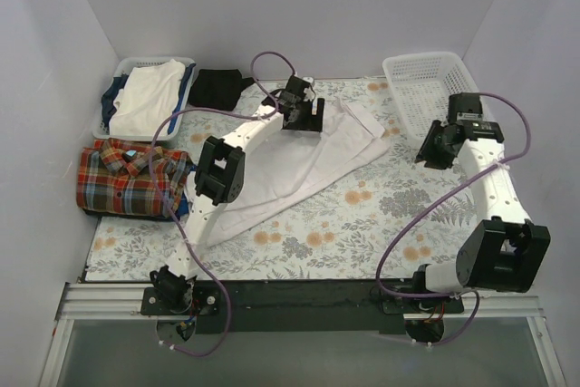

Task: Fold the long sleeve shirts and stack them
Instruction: Fold the shirt

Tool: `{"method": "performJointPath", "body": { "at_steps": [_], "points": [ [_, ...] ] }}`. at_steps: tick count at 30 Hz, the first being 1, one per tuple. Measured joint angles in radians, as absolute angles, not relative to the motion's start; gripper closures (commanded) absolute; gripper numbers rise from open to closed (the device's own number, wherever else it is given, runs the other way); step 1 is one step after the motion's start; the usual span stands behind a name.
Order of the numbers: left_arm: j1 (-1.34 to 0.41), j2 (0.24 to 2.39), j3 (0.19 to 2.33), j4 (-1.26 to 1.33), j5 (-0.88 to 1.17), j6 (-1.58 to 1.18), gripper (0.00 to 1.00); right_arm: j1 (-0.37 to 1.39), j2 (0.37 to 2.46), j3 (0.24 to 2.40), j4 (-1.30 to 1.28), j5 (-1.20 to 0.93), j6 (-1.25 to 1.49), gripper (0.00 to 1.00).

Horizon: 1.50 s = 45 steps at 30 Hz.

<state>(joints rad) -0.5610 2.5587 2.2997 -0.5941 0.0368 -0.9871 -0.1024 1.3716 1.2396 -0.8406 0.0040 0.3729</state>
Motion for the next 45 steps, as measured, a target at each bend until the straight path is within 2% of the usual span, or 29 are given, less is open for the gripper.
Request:
{"method": "performJointPath", "body": {
  "at_steps": [3,7,13,21,27,36,45],
  "points": [
    [-0.550,2.506,2.263,-0.595,0.075,-0.987,0.09,0.028,1.427,1.242,-0.813,0.019,0.371,0.63],
    [-0.540,2.371,2.213,-0.596,0.089,-0.989,0.09,0.229,1.562,1.276,-0.768,0.022,0.378,0.64],
    [-0.466,2.123,2.073,-0.597,0.064,-1.017,0.10,0.472,1.806,1.465,-0.733,0.030,0.390,0.66],
    [-0.237,1.996,1.835,-0.626,-0.013,-1.102,0.10,0.697,2.056,1.781,-0.694,-0.023,0.388,0.70],
    [-0.191,1.957,1.755,-0.652,-0.036,-1.124,0.10,0.822,2.215,1.936,-0.679,-0.105,0.361,0.70],
    [-0.196,1.868,1.737,-0.632,-0.037,-1.140,0.10,0.879,2.269,1.837,-0.678,-0.150,0.325,0.70],
    [-0.196,1.864,1.713,-0.620,-0.004,-1.145,0.10,0.859,2.063,1.504,-0.571,-0.088,0.331,0.70]
  ]
}}
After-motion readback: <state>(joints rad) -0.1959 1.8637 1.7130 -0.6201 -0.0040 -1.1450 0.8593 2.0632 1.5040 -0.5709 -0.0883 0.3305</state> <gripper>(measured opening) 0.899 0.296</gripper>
